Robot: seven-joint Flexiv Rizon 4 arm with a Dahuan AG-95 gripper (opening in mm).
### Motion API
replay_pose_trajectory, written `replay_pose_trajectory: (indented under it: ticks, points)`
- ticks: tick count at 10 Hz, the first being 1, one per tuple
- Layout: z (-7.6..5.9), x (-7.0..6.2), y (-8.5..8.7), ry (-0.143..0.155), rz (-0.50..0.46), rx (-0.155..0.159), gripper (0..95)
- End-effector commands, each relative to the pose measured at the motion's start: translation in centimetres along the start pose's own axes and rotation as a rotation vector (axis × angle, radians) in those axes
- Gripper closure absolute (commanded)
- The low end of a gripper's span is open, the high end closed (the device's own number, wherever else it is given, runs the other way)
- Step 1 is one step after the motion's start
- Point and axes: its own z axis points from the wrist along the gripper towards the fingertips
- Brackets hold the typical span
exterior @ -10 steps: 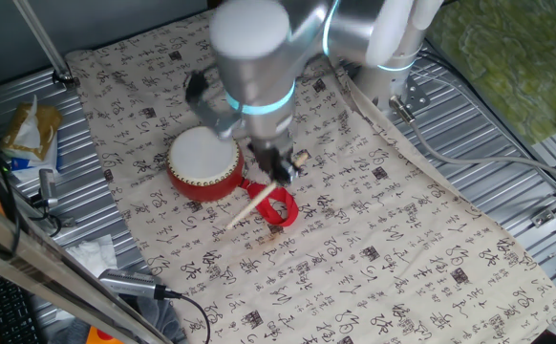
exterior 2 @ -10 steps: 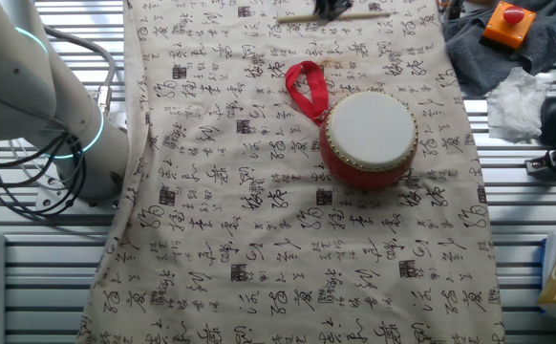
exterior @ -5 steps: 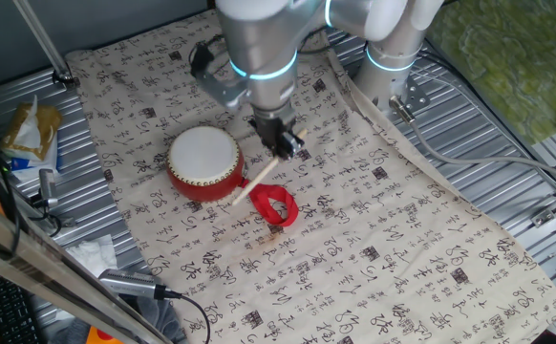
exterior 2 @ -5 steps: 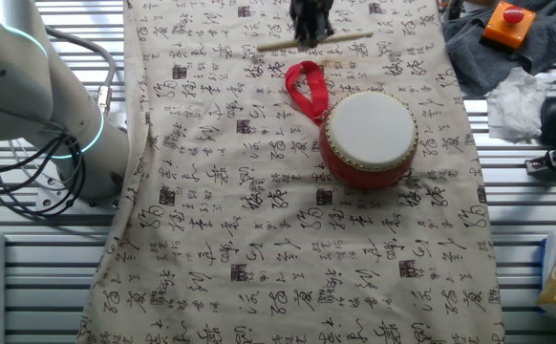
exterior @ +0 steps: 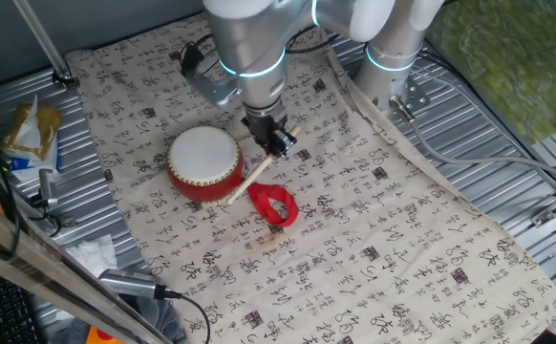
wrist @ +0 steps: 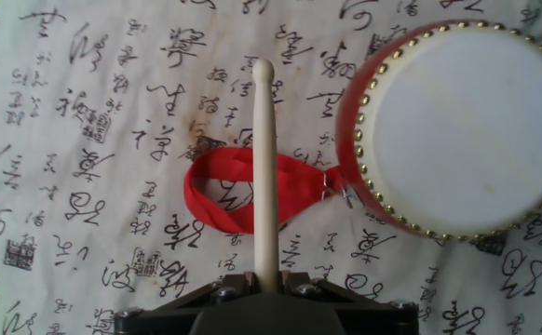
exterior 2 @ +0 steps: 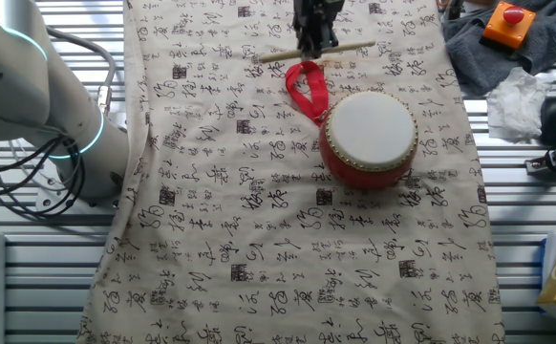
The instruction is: Play the drum
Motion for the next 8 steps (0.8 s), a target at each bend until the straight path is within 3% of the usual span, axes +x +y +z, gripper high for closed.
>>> replay_pose_trajectory:
  ticks: [1,3,5,8]
  points:
    - [-0.09,0.4,0.07,-0.002,0.001,-0.001,95.0]
    - [-0.07,0.38,0.07,-0.008,-0.005,0.002,95.0]
    - [-0.07,0.38,0.07,-0.045,0.025,0.01,95.0]
    - [-0.07,0.38,0.07,-0.054,0.124,0.013,95.0]
